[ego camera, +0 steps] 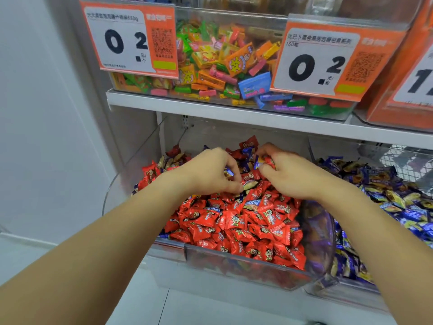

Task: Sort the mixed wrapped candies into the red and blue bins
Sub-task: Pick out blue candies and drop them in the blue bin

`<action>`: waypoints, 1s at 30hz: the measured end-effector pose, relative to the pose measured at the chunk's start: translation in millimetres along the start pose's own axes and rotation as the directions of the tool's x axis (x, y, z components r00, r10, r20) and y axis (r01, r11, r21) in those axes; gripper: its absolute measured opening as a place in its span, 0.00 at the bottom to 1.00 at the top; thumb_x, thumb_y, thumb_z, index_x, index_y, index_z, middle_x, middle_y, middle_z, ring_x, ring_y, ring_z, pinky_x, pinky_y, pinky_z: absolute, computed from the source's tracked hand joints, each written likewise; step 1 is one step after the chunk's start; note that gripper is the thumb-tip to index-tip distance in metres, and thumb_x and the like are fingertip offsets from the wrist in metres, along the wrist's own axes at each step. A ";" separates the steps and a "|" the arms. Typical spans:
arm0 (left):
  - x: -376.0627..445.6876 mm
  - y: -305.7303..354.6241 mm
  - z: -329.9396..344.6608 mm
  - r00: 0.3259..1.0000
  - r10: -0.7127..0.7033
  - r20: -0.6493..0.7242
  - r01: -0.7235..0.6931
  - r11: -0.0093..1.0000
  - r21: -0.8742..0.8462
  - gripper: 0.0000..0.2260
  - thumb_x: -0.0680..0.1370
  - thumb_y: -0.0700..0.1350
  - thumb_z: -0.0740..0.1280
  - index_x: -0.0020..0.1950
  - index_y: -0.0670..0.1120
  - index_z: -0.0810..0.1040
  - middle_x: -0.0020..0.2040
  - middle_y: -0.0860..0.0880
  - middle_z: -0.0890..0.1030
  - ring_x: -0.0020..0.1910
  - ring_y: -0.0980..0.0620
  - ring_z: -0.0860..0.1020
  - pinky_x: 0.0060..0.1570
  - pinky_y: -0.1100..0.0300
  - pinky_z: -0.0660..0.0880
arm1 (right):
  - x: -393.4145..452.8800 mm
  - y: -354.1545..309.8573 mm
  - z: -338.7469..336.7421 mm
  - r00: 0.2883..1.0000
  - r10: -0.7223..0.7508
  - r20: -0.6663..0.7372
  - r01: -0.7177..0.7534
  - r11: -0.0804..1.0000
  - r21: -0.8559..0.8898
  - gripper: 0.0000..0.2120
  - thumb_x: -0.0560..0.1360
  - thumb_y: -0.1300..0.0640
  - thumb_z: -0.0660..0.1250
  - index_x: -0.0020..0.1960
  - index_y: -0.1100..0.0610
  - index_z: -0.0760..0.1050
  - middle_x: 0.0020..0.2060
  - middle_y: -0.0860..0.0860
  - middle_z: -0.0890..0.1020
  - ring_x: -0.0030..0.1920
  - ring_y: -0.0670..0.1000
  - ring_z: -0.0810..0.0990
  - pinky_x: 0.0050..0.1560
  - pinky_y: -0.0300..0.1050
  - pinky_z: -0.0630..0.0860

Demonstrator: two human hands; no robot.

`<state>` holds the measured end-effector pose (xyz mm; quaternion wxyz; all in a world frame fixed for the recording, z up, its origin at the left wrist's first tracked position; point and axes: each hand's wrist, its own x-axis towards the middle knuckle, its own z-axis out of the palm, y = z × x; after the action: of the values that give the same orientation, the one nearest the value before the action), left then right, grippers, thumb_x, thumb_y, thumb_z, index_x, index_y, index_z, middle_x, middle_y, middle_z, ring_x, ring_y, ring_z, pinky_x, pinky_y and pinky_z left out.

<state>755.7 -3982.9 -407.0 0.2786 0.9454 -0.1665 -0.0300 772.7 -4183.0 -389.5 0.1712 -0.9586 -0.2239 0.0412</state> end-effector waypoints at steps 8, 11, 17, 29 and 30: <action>5.1 0.7 8.0 0.997 0.010 0.083 -0.024 0.986 0.167 0.05 0.71 0.48 0.76 0.45 0.49 0.86 0.32 0.63 0.75 0.30 0.72 0.73 0.31 0.74 0.65 | 5.7 4.7 14.5 0.993 -0.042 0.114 0.062 0.982 -0.181 0.19 0.77 0.44 0.69 0.67 0.45 0.73 0.63 0.50 0.80 0.63 0.55 0.76 0.60 0.50 0.74; 3.9 -3.4 0.4 0.998 -0.016 0.063 0.008 0.993 0.118 0.01 0.73 0.43 0.74 0.44 0.48 0.85 0.31 0.63 0.76 0.29 0.74 0.72 0.30 0.77 0.64 | 8.0 4.4 12.1 0.982 -0.021 0.188 0.062 0.975 -0.213 0.21 0.77 0.46 0.70 0.69 0.40 0.74 0.68 0.48 0.77 0.67 0.54 0.74 0.65 0.49 0.72; 1.9 -15.9 -13.4 0.991 -0.133 -0.003 0.132 0.989 -0.071 0.01 0.75 0.47 0.73 0.44 0.52 0.84 0.39 0.60 0.82 0.36 0.64 0.78 0.37 0.73 0.72 | 9.8 5.5 13.0 0.997 0.008 0.083 0.008 0.983 -0.184 0.20 0.78 0.46 0.68 0.68 0.48 0.74 0.66 0.51 0.77 0.64 0.55 0.76 0.62 0.50 0.74; -6.8 -9.0 -15.7 0.965 -0.262 0.002 0.249 0.915 -0.318 0.02 0.78 0.45 0.69 0.49 0.49 0.82 0.33 0.55 0.75 0.24 0.65 0.70 0.25 0.74 0.64 | 5.5 -6.0 13.8 0.996 -0.085 0.001 0.085 0.996 -0.001 0.17 0.73 0.40 0.72 0.52 0.50 0.76 0.47 0.48 0.79 0.49 0.51 0.78 0.46 0.45 0.71; -7.9 -9.2 -15.9 0.963 -0.268 -0.004 0.253 0.915 -0.315 0.02 0.77 0.45 0.69 0.48 0.48 0.82 0.31 0.55 0.75 0.23 0.65 0.70 0.25 0.73 0.64 | 5.5 -7.6 15.6 0.994 -0.097 0.045 0.099 0.994 -0.038 0.19 0.71 0.38 0.74 0.53 0.49 0.76 0.49 0.48 0.80 0.50 0.51 0.77 0.48 0.45 0.72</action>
<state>753.4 -3964.9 -398.8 0.4216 0.9036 -0.0257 -0.0706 772.0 -4169.3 -401.5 0.1490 -0.9486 -0.2749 0.0488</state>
